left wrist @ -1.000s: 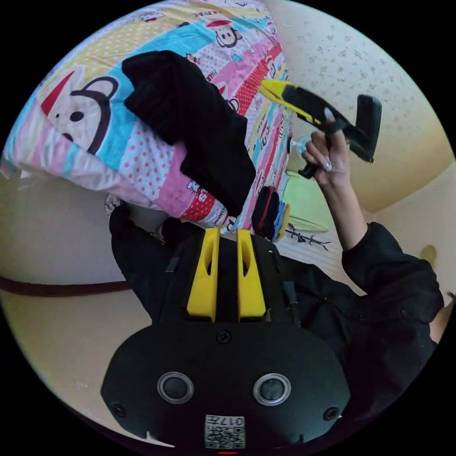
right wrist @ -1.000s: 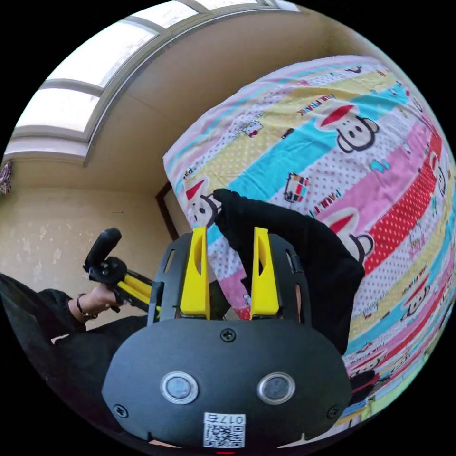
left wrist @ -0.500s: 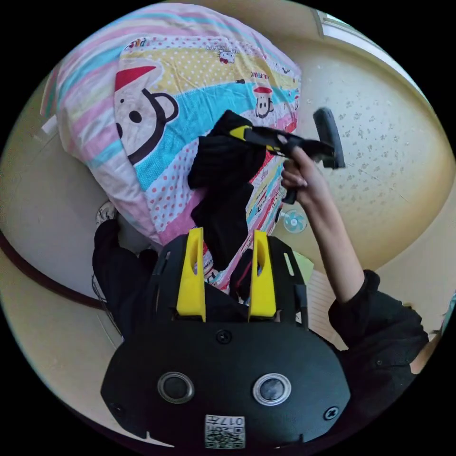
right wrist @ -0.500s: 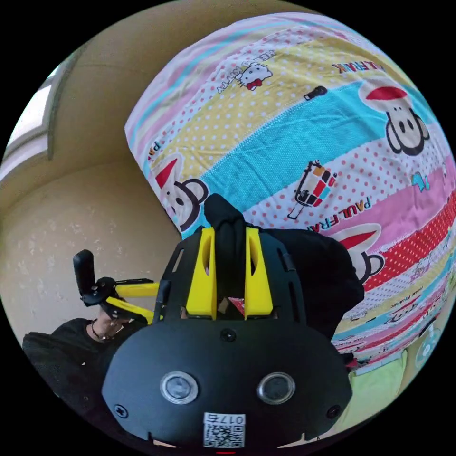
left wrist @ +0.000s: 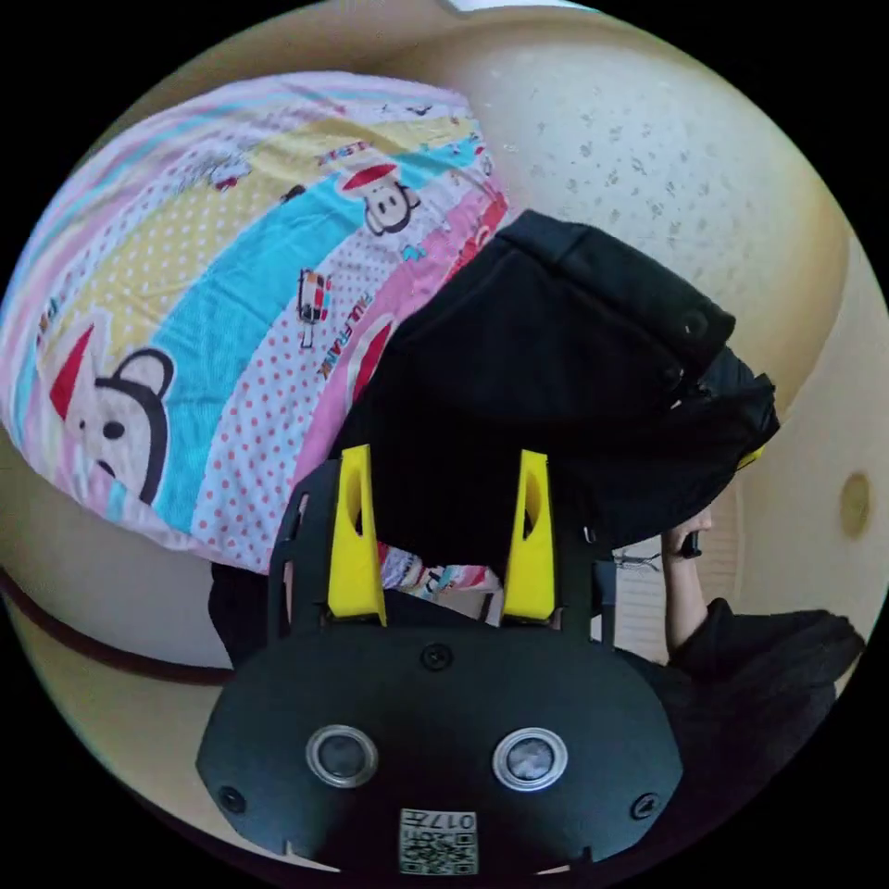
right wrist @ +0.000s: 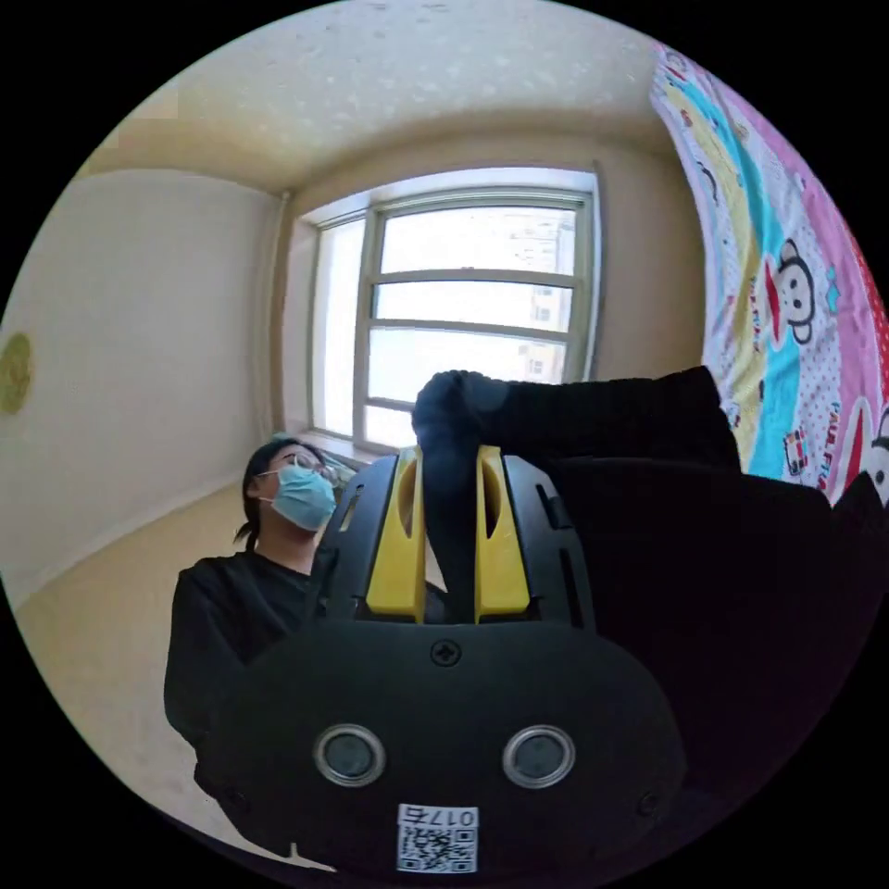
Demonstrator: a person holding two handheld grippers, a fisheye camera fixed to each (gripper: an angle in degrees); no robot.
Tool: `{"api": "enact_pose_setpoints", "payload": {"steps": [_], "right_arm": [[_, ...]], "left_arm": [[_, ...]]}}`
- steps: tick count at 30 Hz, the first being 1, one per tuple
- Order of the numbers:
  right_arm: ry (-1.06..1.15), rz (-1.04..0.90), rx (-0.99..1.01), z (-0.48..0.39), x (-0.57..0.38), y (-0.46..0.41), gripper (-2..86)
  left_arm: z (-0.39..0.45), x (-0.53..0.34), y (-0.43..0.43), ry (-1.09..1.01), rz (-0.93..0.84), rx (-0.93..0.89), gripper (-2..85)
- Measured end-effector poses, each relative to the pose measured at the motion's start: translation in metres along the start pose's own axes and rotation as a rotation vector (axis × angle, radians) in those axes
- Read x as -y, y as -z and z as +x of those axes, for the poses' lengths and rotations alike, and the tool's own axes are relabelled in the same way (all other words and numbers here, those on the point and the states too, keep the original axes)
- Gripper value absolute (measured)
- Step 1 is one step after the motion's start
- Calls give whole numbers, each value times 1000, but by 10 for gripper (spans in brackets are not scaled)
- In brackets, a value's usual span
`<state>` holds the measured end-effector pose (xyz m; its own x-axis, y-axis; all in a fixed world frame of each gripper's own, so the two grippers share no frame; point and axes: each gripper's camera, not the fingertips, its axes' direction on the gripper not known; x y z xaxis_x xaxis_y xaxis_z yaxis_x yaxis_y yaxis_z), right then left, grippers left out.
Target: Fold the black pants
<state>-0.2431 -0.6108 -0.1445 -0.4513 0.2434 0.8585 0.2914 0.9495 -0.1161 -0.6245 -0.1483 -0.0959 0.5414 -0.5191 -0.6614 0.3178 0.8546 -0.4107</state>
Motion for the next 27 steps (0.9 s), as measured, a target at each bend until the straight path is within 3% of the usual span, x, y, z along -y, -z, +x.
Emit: {"api": "enact_pose_setpoints", "payload": {"steps": [4,6,11,13,14,16,19,23,27], "right_arm": [[291,-143,31,-154,-16,8,79],[391,-174,97,-212,-28,12,79],[713,-221,275,-363,-74,29,77],[822,-221,243,-404,-91,39,77],[881,-200,197,-426,-102,46,76],[926,-187,150,-449,-118,55,75],[953,-143,104,-473,-151,76,74],[999,-34,39,-500,-212,115,72],[1071,126,-3,-515,-263,139,69]], "left_arm": [[81,44,33,-323,117,-140,215],[116,78,18,-436,44,-268,216],[231,147,-78,-602,-354,-760,234],[299,155,-138,-583,-612,-991,245],[316,152,-155,-578,-706,-1036,247],[377,117,-215,-541,-1155,-1219,239],[411,54,-236,-479,-1444,-1433,167],[398,46,-194,-436,-1246,-1626,91],[398,78,-78,-562,-793,-1749,61]]}}
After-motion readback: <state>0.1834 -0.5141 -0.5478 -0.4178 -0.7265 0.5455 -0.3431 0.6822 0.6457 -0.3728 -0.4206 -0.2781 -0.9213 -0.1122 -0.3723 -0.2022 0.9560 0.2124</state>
